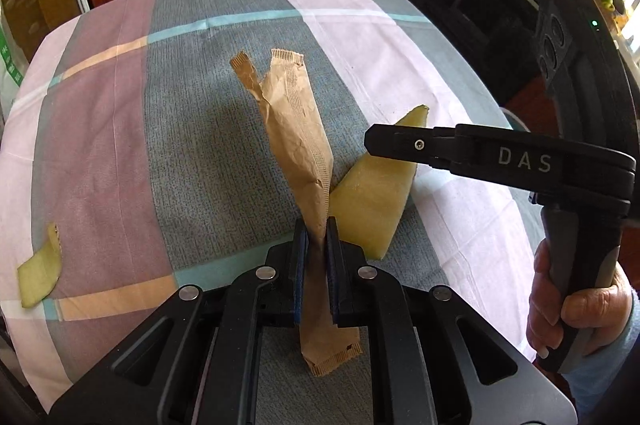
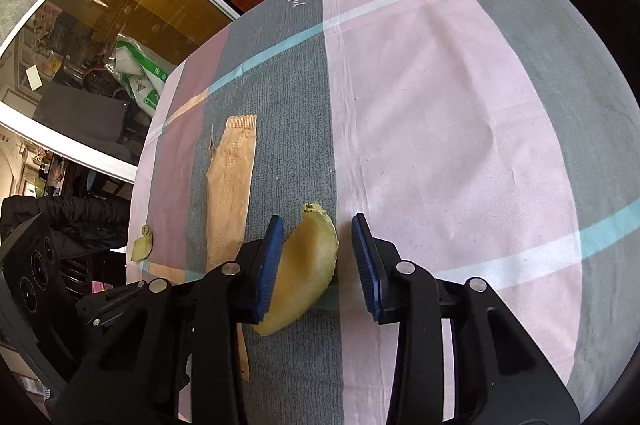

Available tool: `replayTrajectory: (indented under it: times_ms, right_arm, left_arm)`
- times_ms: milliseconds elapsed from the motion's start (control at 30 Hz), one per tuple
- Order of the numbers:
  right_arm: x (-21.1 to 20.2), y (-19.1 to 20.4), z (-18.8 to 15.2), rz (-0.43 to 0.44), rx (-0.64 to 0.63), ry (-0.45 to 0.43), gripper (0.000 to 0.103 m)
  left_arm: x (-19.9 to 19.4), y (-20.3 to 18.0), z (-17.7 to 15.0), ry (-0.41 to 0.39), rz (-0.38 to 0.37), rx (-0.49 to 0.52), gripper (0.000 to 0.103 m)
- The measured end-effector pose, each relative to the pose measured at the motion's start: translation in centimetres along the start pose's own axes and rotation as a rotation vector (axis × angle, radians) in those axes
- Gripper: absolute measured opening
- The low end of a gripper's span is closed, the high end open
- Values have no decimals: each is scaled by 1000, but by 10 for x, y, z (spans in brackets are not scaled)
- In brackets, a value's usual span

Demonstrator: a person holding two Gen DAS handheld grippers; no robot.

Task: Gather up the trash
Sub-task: 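Grasp the brown paper strip with left tool while right tool grasps the melon rind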

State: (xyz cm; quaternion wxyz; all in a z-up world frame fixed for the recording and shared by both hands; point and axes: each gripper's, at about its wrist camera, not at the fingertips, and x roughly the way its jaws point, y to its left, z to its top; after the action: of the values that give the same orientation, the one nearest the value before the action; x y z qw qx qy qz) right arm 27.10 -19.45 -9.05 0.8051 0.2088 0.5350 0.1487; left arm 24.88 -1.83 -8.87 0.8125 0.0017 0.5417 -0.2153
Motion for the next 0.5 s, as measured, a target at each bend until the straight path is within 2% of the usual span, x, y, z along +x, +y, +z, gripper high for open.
replayTrajectory:
  times_ms: [33,233,367,500]
  right_arm:
    - [2,2,-1,25,0,17,28]
    - [9,14,-19,74,18,53,27]
    - [10,26,-24,17,-22,33,24]
    - [0,29,-24,28,4,12,16]
  left_arm:
    - [1,0,0,0,2,2,10]
    - [3,5,-1,-4,-8,-10,11]
    - [3,5,-1,-6,-6,-18,12]
    - [-2,5,-4,-5,-5,-37,12]
